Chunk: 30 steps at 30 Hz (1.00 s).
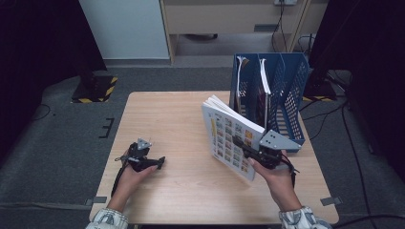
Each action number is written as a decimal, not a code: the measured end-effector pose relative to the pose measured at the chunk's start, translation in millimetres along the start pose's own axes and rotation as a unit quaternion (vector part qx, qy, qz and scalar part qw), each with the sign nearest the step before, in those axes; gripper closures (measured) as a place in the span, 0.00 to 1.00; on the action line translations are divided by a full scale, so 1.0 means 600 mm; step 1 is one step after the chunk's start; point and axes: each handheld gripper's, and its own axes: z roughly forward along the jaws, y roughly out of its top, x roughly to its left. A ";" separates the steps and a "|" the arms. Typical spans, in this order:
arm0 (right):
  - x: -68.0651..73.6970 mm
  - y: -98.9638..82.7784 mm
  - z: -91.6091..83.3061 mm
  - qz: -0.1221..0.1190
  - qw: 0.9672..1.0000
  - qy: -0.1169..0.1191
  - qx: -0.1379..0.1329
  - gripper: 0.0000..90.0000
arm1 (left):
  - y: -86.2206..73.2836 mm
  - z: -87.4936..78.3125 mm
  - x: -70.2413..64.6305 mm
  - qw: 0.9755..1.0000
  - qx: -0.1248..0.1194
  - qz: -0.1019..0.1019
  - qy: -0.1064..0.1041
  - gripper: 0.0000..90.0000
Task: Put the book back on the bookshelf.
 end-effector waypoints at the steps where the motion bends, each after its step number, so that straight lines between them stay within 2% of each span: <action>1: 0.000 0.000 0.000 0.000 1.000 0.000 0.000 0.82 | 0.000 0.000 0.000 1.000 0.000 0.000 0.000 0.02; 8: -0.009 -0.012 -0.027 0.004 1.000 -0.012 0.005 0.82 | 0.000 0.000 0.000 1.000 0.000 0.000 0.000 0.02; 30: -0.023 -0.009 -0.042 0.011 1.000 -0.022 0.001 0.82 | 0.000 0.000 0.000 1.000 0.000 0.000 0.000 0.02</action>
